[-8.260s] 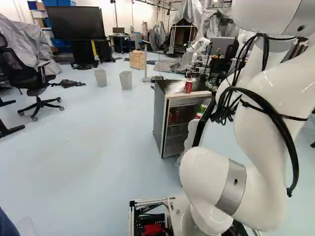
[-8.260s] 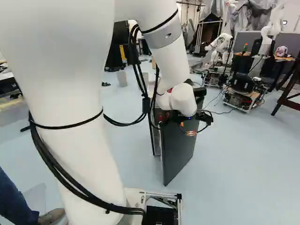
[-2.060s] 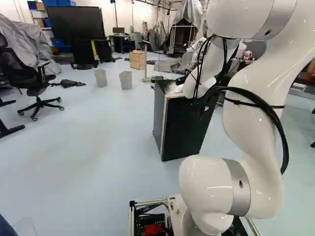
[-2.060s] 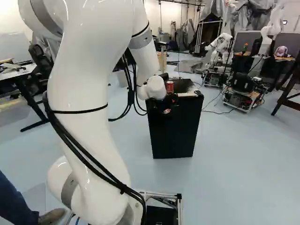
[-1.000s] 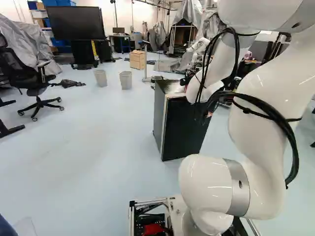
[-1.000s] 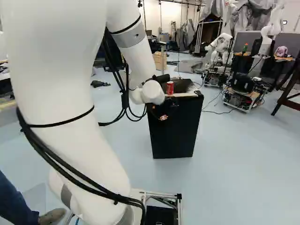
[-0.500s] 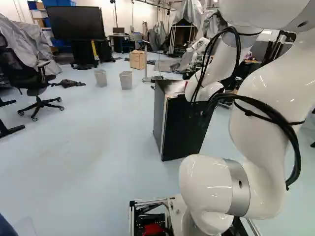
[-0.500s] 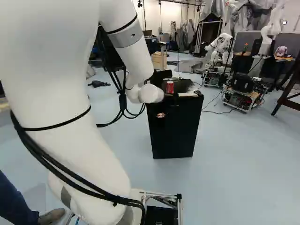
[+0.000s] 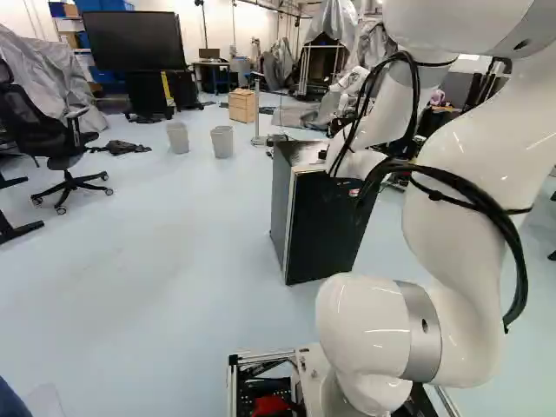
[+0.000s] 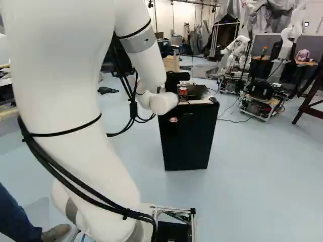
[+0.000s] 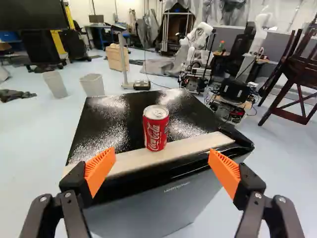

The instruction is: Grab a drink from the fridge

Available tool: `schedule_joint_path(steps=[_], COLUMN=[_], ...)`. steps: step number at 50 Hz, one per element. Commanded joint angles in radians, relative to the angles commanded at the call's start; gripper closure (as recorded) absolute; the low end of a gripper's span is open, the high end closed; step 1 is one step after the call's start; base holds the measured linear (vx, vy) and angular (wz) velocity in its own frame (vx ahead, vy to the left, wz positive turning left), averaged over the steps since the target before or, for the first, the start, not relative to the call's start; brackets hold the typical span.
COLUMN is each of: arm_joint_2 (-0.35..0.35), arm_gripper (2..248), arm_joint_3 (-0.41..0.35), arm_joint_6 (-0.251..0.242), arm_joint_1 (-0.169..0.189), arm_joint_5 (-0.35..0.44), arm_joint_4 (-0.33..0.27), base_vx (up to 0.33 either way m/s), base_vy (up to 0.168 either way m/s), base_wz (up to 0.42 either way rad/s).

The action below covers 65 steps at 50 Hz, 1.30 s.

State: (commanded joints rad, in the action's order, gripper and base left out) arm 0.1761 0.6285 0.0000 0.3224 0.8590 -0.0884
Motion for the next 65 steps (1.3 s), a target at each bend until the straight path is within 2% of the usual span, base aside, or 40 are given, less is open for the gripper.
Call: schedule_joint_path(steps=[12, 29, 46, 65], arm_joint_2=[0.037, 0.105, 0.205, 0.288], arm_gripper=[3, 3, 3, 3], arm_joint_3=[0.012, 0.048, 0.133, 0.235], arm_joint_6=[0.0, 0.0, 0.0, 0.0], arm_joint_1=[-0.018, -0.05, -0.072, -0.085], arm_joint_5=[0.072, 0.084, 0.085, 0.105], arm_joint_4=[0.051, 0.059, 0.059, 0.059], base_vx=[0.0, 0.0, 0.0, 0.0], base_vy=[0.0, 0.0, 0.0, 0.0], base_wz=[0.0, 0.0, 0.0, 0.0])
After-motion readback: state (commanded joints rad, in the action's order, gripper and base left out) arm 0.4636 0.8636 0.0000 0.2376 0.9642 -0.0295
